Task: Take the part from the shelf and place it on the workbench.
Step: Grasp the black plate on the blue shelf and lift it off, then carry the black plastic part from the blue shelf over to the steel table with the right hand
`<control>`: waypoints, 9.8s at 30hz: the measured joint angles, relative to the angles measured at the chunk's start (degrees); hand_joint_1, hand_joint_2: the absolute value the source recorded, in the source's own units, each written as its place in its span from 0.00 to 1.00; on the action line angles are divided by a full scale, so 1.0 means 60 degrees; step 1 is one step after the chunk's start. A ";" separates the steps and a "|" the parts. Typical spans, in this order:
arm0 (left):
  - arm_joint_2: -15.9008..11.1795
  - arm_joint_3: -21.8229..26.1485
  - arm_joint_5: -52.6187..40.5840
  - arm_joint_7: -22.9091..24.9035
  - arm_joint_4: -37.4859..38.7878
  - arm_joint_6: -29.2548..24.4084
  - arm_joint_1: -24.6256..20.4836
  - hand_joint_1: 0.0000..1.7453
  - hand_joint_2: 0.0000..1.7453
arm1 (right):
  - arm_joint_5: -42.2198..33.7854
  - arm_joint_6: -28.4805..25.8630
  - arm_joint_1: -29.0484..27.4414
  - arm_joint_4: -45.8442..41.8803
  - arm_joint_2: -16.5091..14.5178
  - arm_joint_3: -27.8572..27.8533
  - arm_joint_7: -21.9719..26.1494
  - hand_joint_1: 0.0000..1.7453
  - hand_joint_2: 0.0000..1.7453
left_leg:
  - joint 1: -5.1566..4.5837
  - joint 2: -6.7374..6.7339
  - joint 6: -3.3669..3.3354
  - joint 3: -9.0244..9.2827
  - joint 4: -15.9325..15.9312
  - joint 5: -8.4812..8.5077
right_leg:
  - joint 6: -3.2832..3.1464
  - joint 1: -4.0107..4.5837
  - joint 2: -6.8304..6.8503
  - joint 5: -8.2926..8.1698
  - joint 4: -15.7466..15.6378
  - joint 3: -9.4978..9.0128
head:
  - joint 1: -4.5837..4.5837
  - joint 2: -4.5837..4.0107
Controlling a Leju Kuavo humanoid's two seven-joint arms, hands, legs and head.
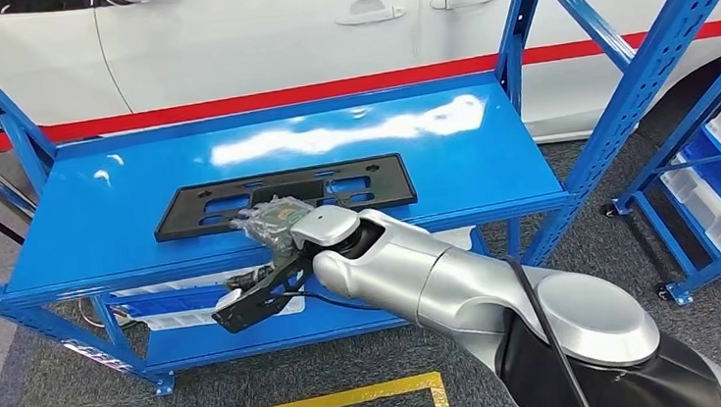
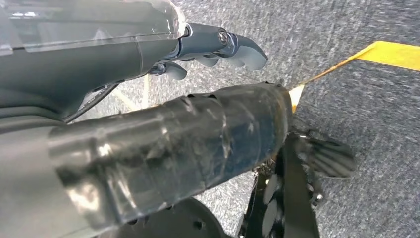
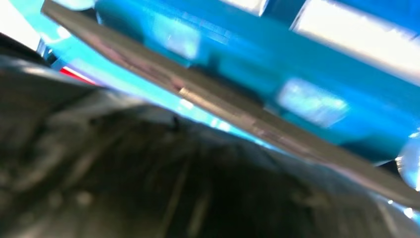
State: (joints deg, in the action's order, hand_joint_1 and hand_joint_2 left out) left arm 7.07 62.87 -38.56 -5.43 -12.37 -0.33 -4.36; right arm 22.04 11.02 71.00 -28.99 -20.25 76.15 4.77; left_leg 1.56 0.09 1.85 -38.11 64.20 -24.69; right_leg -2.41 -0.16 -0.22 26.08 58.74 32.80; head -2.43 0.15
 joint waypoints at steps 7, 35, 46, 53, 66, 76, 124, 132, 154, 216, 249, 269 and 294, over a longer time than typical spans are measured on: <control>0.0001 0.0026 -0.0045 -0.0002 0.0000 -0.0035 -0.0013 0.00 0.00 | 0.0245 -0.0187 0.0623 0.0815 0.0319 -0.0520 0.0479 0.00 0.00 | -0.0003 0.0021 -0.0391 0.0429 -0.0917 0.0156 | 0.0317 0.0049 0.0015 0.0358 0.0449 0.0164 | 0.0017 -0.0002; -0.0118 0.0539 0.0032 -0.0097 0.0000 0.0252 -0.0099 0.00 0.00 | 0.1719 0.0251 0.0257 0.1382 0.1070 -0.1927 0.1034 0.00 0.00 | -0.0120 0.0041 -0.0307 0.0293 -0.0879 0.0208 | 0.0139 0.0087 -0.0025 0.0027 0.0134 0.0226 | 0.0012 -0.0002; -0.0115 0.0566 -0.0103 -0.0063 0.0000 0.0277 -0.0109 0.00 0.00 | 0.2045 0.0348 -0.0467 0.1356 0.1162 -0.2036 0.1223 0.00 0.00 | -0.0025 0.0035 -0.0468 0.0546 -0.0935 0.0044 | 0.0414 -0.0118 0.0021 0.0032 0.1140 0.0952 | 0.0026 -0.0003; -0.0106 0.0605 -0.0140 -0.0025 0.0002 0.0246 -0.0126 0.00 0.00 | 0.2064 0.0390 -0.0514 0.1357 0.1174 -0.2050 0.1294 0.00 0.00 | -0.0015 0.0021 -0.0131 0.0435 -0.0608 -0.0240 | 0.0109 -0.0080 0.0006 -0.0230 0.0093 0.0433 | 0.0015 -0.0003; -0.0080 0.0626 -0.0194 0.0006 0.0004 0.0206 -0.0135 0.00 0.00 | 0.2093 0.0420 -0.0752 0.1397 0.1176 -0.2108 0.1376 0.00 0.00 | -0.0083 0.0035 -0.0332 0.0483 -0.0918 0.0070 | 0.0199 0.0061 0.0003 -0.0095 0.0154 0.0370 | 0.0016 -0.0002; -0.0025 0.0674 -0.0245 0.0005 0.0004 0.0164 -0.0128 0.00 0.00 | 0.2208 0.0611 -0.0912 0.1500 0.1255 -0.2207 0.1391 0.00 0.00 | 0.0006 0.0009 -0.0491 0.0590 -0.0966 0.0047 | 0.0485 -0.0132 0.0025 0.0222 0.1531 0.1103 | 0.0030 -0.0002; 0.0143 0.0699 -0.0689 -0.0040 0.0001 0.0167 -0.0150 0.00 0.00 | 0.3082 0.0059 -0.1486 0.1582 0.1696 -0.2187 0.1719 0.98 1.00 | -0.0046 0.0022 -0.0284 0.0711 -0.1118 0.0073 | 0.0235 -0.0034 -0.0007 -0.0156 0.0144 0.0389 | 0.0023 0.0000; 0.0166 0.0699 -0.0701 -0.0075 0.0002 0.0236 -0.0154 0.00 0.00 | 0.3170 -0.0113 -0.1476 0.1434 0.1903 -0.2186 0.1751 0.98 1.00 | -0.0052 0.0022 -0.0211 0.0727 -0.1099 0.0048 | 0.0229 -0.0037 -0.0007 -0.0146 0.0133 0.0344 | 0.0023 -0.0003; 0.0256 0.0934 -0.0390 -0.0462 0.0004 0.0495 -0.0148 0.00 1.00 | 0.5203 -0.1356 -0.0269 -0.0156 0.2363 -0.2477 0.0158 1.00 1.00 | -0.0062 0.0018 -0.0230 0.0639 -0.1028 0.0061 | 0.0253 -0.0046 -0.0008 -0.0195 0.0132 0.0403 | 0.0023 -0.0003; 0.0169 0.1011 -0.0867 -0.1118 0.0000 0.1067 -0.0142 0.00 1.00 | 0.5443 -0.0204 0.0110 -0.4202 0.3703 -0.5919 0.0558 1.00 1.00 | -0.0061 0.0022 -0.0239 0.0609 -0.1019 0.0054 | 0.0258 -0.0046 0.0001 -0.0189 0.0130 0.0423 | 0.0023 -0.0003; 0.0108 0.1012 -0.1061 -0.1238 0.0000 0.1193 -0.0152 0.00 1.00 | 0.4956 0.0108 0.0178 -0.4388 0.4004 -0.5986 0.0688 1.00 1.00 | 0.0014 0.0001 -0.0228 0.0046 -0.0794 0.0478 | 0.0513 -0.0176 -0.0049 0.0137 0.0387 0.0287 | 0.0025 0.0000; 0.0142 0.1012 -0.1041 -0.1202 -0.0001 0.1168 -0.0173 0.00 1.00 | 0.4900 0.0047 0.0336 -0.4062 0.3831 -0.5972 0.0731 1.00 1.00 | -0.0078 -0.0088 -0.0665 0.0966 -0.1070 -0.0214 | 0.0534 -0.0075 0.0049 -0.0137 0.1210 0.1645 | 0.0038 -0.0001; 0.0175 0.1015 -0.1161 -0.1201 -0.0003 0.1144 -0.0195 0.00 1.00 | 0.4978 -0.0229 0.0349 -0.3709 0.3782 -0.5875 0.0696 1.00 1.00 | -0.0168 -0.0012 -0.0365 0.1283 -0.0869 -0.0778 | 0.0300 -0.0031 0.0093 -0.1285 0.0119 0.1392 | 0.0036 -0.0002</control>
State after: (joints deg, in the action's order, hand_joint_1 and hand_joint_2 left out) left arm 8.12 68.96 -45.52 -12.63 -12.39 6.54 -5.52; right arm 51.91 9.65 73.09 -51.24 2.44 40.90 8.95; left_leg 0.55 0.02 -0.33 -30.41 58.99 -29.36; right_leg -0.62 -0.34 0.33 18.38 59.45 41.15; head -2.21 0.14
